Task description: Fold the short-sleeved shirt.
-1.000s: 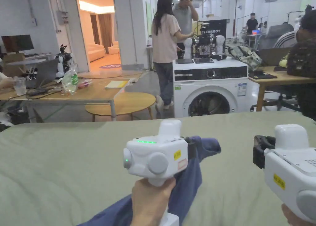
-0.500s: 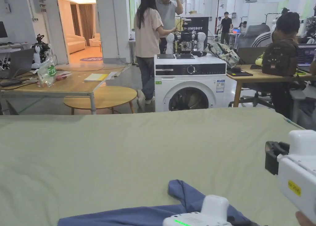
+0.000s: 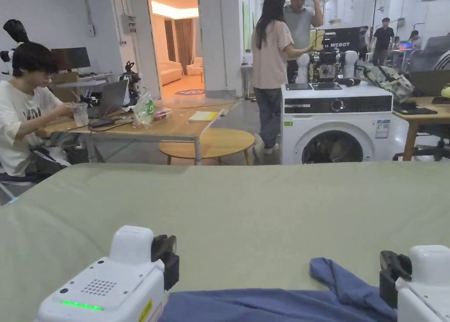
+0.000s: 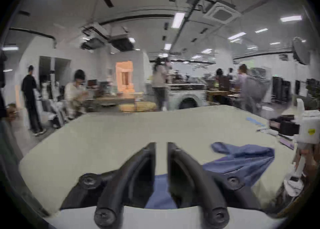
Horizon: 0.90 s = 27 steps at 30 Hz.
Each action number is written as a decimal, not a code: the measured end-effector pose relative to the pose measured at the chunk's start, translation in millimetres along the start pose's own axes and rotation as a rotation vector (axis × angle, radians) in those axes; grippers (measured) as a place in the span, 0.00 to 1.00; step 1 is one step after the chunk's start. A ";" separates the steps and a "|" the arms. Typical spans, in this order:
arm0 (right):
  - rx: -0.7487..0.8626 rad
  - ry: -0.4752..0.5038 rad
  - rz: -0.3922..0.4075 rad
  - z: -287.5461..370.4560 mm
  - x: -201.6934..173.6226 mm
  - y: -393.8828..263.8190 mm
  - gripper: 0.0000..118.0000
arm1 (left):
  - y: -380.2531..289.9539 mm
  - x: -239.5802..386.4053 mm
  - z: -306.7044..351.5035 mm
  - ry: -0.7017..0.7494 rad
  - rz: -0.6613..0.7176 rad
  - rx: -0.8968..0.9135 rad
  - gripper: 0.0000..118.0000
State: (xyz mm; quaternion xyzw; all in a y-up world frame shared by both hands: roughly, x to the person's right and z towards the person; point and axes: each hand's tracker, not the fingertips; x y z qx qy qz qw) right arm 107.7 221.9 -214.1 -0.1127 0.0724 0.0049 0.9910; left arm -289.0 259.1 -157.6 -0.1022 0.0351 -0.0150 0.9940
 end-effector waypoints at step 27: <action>-0.126 -0.019 -0.106 -2.0 46.8 -38.9 0.00 | -30.5 -47.7 -208.0 -0.181 0.246 -0.732 0.42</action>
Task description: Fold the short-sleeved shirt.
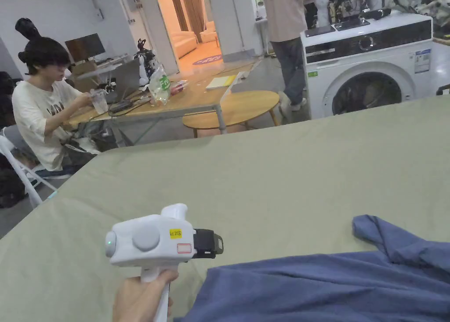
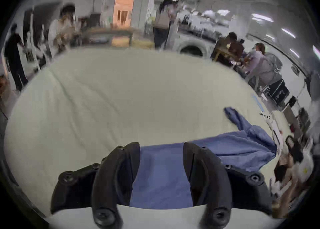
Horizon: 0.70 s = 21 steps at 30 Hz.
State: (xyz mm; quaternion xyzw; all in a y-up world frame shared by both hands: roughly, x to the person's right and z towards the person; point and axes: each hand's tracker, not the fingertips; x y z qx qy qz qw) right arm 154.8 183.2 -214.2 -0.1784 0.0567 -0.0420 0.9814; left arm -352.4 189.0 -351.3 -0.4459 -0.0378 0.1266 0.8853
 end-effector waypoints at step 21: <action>-0.121 -0.101 -0.057 12.9 41.2 -22.3 0.00 | -10.7 6.5 -90.5 0.153 -0.046 -0.181 0.00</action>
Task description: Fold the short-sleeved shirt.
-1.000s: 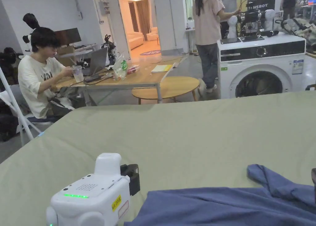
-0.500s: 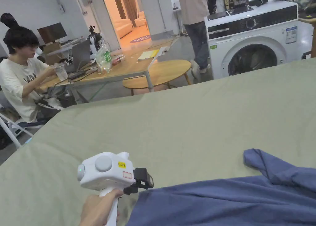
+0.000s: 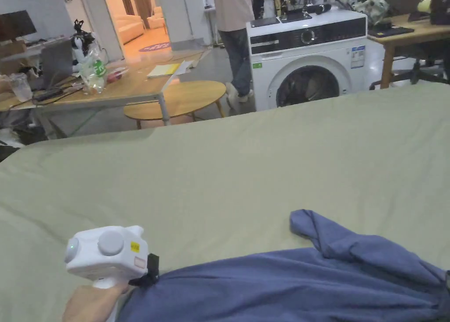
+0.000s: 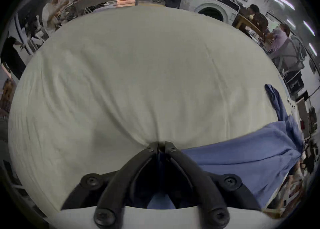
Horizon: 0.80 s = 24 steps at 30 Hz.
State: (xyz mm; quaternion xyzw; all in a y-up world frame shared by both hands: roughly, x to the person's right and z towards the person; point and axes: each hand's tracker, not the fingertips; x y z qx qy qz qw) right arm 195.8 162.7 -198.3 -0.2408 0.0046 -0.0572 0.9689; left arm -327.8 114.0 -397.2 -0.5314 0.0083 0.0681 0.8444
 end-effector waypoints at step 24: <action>-0.088 0.193 -0.522 -11.4 30.9 -5.0 0.03 | -39.3 -6.7 87.8 -0.101 0.040 0.343 0.00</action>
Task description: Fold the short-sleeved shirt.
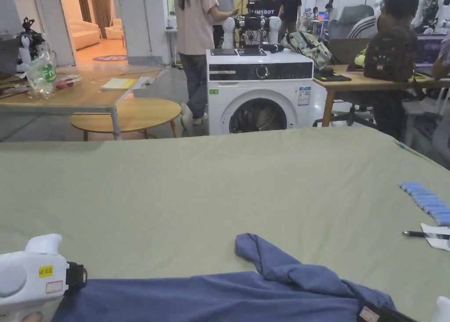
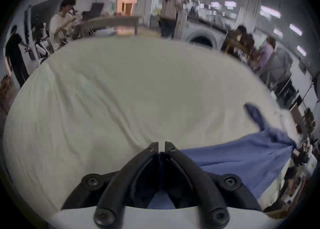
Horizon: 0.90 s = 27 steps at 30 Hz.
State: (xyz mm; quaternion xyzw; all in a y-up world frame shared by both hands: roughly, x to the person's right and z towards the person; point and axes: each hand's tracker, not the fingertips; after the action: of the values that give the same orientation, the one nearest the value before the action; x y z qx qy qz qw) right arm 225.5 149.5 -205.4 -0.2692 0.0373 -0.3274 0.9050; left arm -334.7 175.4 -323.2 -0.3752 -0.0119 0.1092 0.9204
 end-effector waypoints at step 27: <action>0.291 0.115 0.507 -12.6 -270.3 237.3 0.03 | 203.2 -18.2 219.2 0.031 0.065 0.663 0.00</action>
State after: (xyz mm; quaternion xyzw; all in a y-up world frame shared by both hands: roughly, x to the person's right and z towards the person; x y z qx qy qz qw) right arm 146.7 461.3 -367.0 -0.0999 0.1071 -0.1076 0.9833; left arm -414.2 463.5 -305.6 -0.0572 0.0503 0.1305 0.9885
